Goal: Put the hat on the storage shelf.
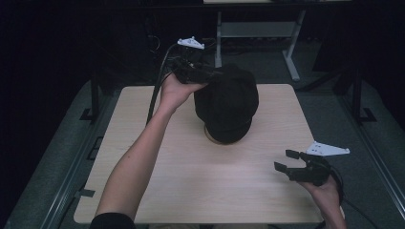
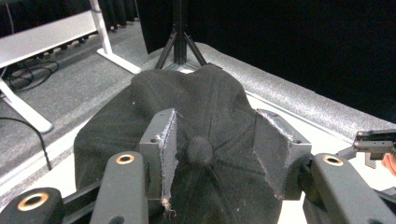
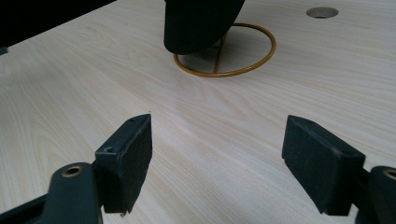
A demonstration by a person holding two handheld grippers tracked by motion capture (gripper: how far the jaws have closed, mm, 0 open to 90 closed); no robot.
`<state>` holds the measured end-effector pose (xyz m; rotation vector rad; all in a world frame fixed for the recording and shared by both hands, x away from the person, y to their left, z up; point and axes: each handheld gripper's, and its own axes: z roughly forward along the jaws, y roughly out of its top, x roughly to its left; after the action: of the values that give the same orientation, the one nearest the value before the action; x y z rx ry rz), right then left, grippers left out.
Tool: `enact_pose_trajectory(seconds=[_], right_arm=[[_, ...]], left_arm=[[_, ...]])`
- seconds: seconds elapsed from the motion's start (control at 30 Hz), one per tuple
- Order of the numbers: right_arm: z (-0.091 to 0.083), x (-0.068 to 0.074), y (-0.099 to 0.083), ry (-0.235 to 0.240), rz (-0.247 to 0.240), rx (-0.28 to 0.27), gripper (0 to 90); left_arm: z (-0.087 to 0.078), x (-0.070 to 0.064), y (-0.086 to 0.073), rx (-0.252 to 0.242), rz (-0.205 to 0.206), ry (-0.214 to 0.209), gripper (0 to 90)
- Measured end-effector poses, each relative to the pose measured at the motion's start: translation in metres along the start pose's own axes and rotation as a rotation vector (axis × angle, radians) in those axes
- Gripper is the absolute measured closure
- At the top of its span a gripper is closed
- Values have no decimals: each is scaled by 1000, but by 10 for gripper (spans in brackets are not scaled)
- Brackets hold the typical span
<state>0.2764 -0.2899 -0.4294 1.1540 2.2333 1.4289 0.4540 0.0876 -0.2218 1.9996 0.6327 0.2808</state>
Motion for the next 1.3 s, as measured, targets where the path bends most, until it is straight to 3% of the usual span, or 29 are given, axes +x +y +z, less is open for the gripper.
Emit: enact_pose_trajectory(seconds=[0.47,0.57,0.9,1.3], right_arm=[[5,2,0,-4,-2,6,229],[7,3,1,-7,-3,6,229],[14,7,2,-1,-7,27,229],[19,10,3,0,-5,31,229]], left_arm=[[-24,0,-18,2,6,28,465],[-30,2,-24,-8,-14,20,466],[-48,9,-44,-1,-26,49,460],[-60,12,-64,-11,-56,54,450]])
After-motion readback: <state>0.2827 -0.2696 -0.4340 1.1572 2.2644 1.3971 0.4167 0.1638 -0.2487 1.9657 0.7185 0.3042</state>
